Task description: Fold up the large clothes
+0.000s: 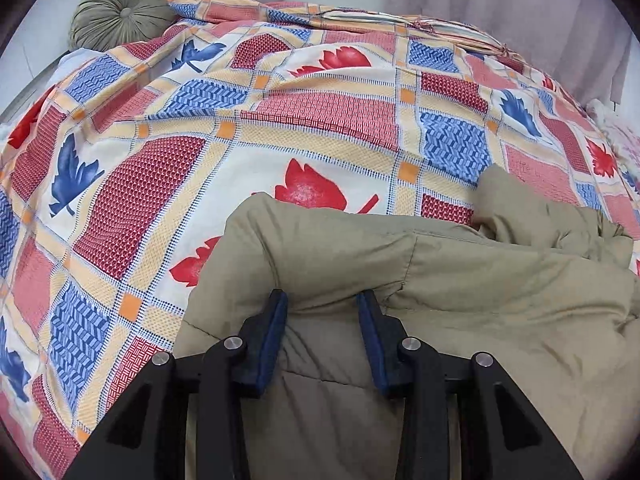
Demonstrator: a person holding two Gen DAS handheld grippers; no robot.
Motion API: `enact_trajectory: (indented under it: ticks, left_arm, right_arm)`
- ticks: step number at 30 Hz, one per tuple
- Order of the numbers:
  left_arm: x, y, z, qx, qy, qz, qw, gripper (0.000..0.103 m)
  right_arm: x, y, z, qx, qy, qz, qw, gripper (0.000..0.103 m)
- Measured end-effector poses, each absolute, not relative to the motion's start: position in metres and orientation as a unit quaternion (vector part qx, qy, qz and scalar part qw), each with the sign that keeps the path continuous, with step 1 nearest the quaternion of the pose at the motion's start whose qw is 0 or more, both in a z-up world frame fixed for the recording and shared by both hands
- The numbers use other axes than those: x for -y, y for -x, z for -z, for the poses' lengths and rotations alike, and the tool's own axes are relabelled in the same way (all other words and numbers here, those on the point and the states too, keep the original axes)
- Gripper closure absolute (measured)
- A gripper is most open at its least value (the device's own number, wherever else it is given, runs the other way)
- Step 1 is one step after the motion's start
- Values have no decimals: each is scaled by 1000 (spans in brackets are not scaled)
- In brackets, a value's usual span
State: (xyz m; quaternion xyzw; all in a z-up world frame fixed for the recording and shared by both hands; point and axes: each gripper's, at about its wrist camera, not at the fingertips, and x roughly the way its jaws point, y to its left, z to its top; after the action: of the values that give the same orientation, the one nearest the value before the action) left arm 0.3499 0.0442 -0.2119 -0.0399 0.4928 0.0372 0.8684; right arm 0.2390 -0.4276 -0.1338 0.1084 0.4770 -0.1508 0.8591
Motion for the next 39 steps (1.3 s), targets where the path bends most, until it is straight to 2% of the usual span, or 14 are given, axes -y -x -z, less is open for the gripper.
enact_trajectory:
  ticks: [4,10,11,12,14,22,25,26,27,36,39]
  left_arm:
    - [-26,-359,224,-504,13,-58,862,62]
    - [-30,-347,201,-513,20,-49,857,61]
    - [-32,-341,194,-511,18,-43,858,55]
    - [-34,-334,186,-507,16,-38,861,45]
    - [-38,-316,171,-500,12,-32,866,30]
    - [-59,-244,147,-526,56,4,849,30]
    - [-61,-219,148,-535,71,7,842,30]
    - [-62,-212,149,-537,75,7,840,20]
    - [-63,-204,149,-538,82,5,839,0]
    - [-62,-163,160,-559,109,3,822,0]
    - [-61,-160,174,-583,114,12,804,0]
  right_arm:
    - [456,-238,160,-494,-176,171,834,88]
    - [439,-251,157,-519,-123,186,825,83]
    - [436,-248,152,-520,-121,191,824,78]
    - [435,-244,144,-514,-123,192,827,66]
    - [430,-233,129,-494,-138,184,839,50]
    - [406,-171,98,-472,-211,131,846,49]
    - [401,-143,96,-474,-243,119,838,44]
    - [400,-133,96,-474,-252,117,835,43]
    - [398,-124,96,-476,-259,113,833,42]
    - [391,-51,116,-495,-313,102,804,42]
    - [392,-36,124,-496,-335,100,795,34]
